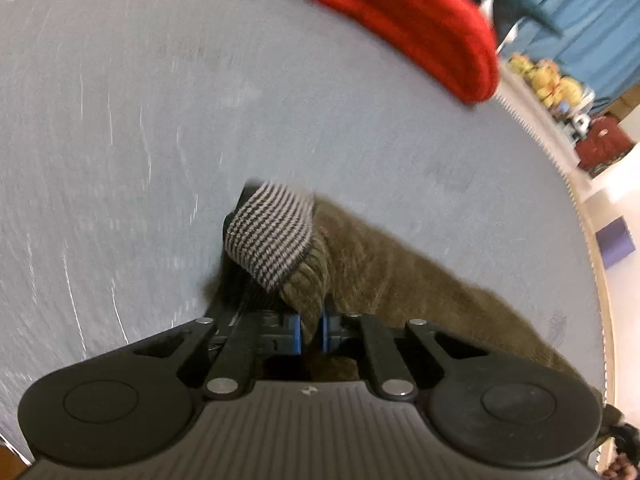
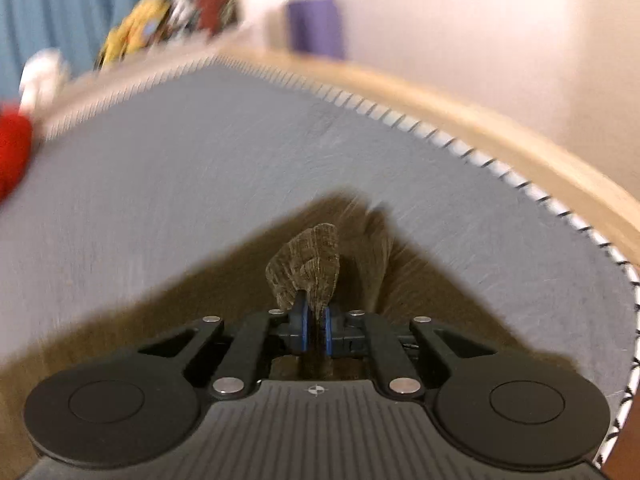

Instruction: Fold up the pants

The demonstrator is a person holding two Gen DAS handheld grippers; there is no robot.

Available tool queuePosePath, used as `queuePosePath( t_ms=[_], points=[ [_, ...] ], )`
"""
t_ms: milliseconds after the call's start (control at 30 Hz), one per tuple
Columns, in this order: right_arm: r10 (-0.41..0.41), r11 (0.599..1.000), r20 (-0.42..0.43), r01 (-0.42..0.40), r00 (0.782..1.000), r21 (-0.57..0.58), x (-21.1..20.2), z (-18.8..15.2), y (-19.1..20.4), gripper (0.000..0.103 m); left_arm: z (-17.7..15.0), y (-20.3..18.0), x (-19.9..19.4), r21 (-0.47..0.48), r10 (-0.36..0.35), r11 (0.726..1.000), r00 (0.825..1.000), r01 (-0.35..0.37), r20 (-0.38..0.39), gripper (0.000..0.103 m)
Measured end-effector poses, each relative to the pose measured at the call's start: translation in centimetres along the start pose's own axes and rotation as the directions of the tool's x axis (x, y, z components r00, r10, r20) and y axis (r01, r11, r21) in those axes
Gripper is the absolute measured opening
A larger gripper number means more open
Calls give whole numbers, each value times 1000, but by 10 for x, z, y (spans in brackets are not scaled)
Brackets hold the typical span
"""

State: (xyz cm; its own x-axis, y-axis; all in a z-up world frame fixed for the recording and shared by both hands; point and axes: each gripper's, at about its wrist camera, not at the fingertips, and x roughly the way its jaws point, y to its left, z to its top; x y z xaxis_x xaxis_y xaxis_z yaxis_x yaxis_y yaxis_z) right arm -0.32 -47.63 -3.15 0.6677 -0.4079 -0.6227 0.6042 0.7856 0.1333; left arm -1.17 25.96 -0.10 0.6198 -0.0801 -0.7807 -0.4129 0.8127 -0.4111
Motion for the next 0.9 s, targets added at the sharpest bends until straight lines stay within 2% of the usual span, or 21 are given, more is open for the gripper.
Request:
queuePosePath(
  t_ms=[100, 133, 200, 300, 367, 433, 500, 533, 600, 633, 667, 700, 767, 800, 867, 900],
  points=[
    [21, 974, 131, -50, 991, 219, -34, 21, -43, 6, 3, 2, -24, -29, -48, 998, 998, 50, 46, 9],
    [26, 958, 152, -68, 988, 278, -42, 23, -57, 6, 2, 3, -29, -32, -58, 998, 997, 60, 51, 9],
    [-12, 948, 151, -37, 988, 317, -45, 22, -74, 6, 0, 5, -39, -40, -80, 996, 996, 82, 37, 9],
    [-36, 933, 83, 4, 996, 359, -46, 13, -88, 6, -6, 10, -48, -15, -78, 997, 997, 79, 7, 9],
    [-51, 925, 1, 46, 999, 378, -41, 4, -98, 7, -13, 15, -47, -3, -64, 998, 997, 64, -35, 9],
    [-80, 905, -104, 116, 991, 409, -41, -10, -108, 7, -18, 19, -43, 15, -34, 999, 996, 35, -82, 9],
    [-90, 864, -212, 183, 973, 469, -35, -26, -124, 7, -22, 22, -38, 41, -10, 999, 993, 15, -118, 11],
    [-81, 845, -236, 193, 968, 500, -35, -34, -127, 7, -23, 23, -36, 46, 2, 999, 991, 4, -133, 15],
    [-62, 812, -238, 188, 969, 552, -36, -39, -137, 7, -22, 26, -35, 52, 70, 997, 988, -63, -135, 33],
    [-70, 813, -231, 190, 970, 551, -44, -41, -137, 8, -21, 29, -39, 47, 121, 992, 987, -117, -106, 53],
    [-86, 814, -224, 197, 971, 546, -47, -40, -136, 12, -19, 30, -44, 47, 159, 987, 985, -156, -69, 64],
    [-104, 813, -215, 207, 971, 544, -52, -39, -135, 14, -17, 28, -49, 55, 189, 981, 982, -187, -27, 65],
    [-125, 812, -207, 220, 970, 541, -59, -41, -132, 28, -17, 17, -59, 105, 222, 968, 973, -228, 60, 65],
    [-140, 817, -206, 230, 969, 529, -59, -38, -129, 31, -20, 8, -62, 149, 205, 965, 974, -217, 95, 65],
    [-170, 825, -213, 257, 962, 504, -48, -32, -127, 50, -28, -11, -63, 244, 129, 958, 985, -153, 112, 65],
    [-174, 826, -219, 263, 960, 499, -46, -32, -127, 51, -35, -23, -61, 305, 89, 945, 991, -117, 105, 65]
  ],
)
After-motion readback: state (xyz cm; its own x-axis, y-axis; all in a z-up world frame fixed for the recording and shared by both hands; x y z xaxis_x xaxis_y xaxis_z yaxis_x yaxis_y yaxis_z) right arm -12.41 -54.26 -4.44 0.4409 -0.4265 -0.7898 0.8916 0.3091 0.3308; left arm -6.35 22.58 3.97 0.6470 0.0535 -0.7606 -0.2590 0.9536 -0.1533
